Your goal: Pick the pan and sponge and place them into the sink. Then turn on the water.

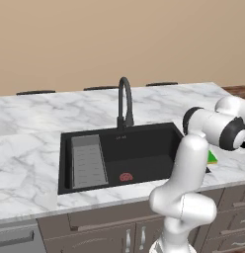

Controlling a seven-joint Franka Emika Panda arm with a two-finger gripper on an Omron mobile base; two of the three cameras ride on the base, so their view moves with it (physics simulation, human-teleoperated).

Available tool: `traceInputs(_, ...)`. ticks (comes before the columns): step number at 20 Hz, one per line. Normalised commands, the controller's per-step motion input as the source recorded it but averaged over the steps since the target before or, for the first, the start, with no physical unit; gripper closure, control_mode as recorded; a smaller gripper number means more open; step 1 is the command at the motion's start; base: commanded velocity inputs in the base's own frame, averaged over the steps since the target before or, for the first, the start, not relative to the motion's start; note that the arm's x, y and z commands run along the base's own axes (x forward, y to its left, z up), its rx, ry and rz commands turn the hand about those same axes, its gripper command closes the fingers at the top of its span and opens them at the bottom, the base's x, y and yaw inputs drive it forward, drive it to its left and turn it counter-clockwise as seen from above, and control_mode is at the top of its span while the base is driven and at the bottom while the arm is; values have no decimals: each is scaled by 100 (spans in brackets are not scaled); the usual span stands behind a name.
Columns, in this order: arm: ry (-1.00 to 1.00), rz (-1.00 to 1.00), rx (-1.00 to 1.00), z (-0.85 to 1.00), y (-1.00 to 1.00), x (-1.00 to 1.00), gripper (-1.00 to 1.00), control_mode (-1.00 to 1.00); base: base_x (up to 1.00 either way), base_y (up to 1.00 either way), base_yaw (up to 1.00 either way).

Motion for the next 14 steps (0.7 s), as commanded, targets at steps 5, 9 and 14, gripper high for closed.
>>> traceInputs(5,-6,9,-4,12,23,-12,100,-100,0,0,0)
traceInputs(9,-4,12,-3,4,26,-10,100,-100,0,0,0)
traceInputs(14,-2,12,-2,0,26,-2,100,-100,0,0,0)
